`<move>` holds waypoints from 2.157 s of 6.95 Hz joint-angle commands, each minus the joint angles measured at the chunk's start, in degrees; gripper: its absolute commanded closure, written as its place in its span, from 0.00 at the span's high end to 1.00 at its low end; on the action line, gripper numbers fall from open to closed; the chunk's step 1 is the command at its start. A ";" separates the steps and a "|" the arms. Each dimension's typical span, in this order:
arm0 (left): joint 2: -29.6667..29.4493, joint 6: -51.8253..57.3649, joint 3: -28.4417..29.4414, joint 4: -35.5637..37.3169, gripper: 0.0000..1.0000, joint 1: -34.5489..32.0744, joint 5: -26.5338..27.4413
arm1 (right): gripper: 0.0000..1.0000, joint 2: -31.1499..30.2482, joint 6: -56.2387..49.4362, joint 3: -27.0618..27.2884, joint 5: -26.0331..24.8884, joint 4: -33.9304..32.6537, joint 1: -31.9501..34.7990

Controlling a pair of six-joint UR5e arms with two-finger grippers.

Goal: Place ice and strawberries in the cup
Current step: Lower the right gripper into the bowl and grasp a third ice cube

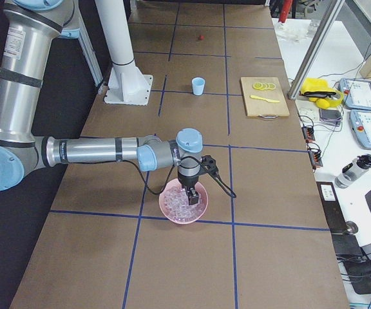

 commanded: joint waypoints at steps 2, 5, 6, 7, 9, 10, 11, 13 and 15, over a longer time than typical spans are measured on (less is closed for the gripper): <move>0.06 0.00 0.08 0.09 1.00 0.18 0.00 | 0.79 -0.21 0.40 -0.61 0.11 0.26 -0.52; 0.06 -0.18 0.09 0.09 1.00 0.79 0.00 | 0.78 -0.48 0.32 -1.57 -0.06 1.23 -2.01; 0.06 -0.26 0.09 0.09 1.00 0.88 0.00 | 0.77 -0.56 0.23 -1.75 -0.41 1.23 -2.27; 0.06 -0.26 0.09 0.09 1.00 0.88 0.00 | 0.77 -0.48 0.23 -2.19 -1.11 1.23 -2.80; 0.06 -0.26 0.09 0.09 1.00 0.88 0.00 | 0.74 -0.48 0.14 -3.33 -1.38 1.32 -3.50; 0.06 -0.26 0.17 0.09 1.00 0.88 0.00 | 0.74 -0.48 0.14 -3.77 -1.82 1.23 -3.94; 0.06 -0.26 0.09 0.09 1.00 0.88 0.00 | 0.74 -0.48 -0.03 -3.77 -1.99 1.32 -4.03; 0.06 -0.26 0.09 0.00 1.00 0.88 0.00 | 0.72 -0.48 -0.30 -4.38 -3.04 1.32 -4.03; 0.06 -0.26 0.09 0.00 1.00 0.88 0.00 | 0.70 -0.30 -0.30 -4.83 -3.49 1.32 -4.39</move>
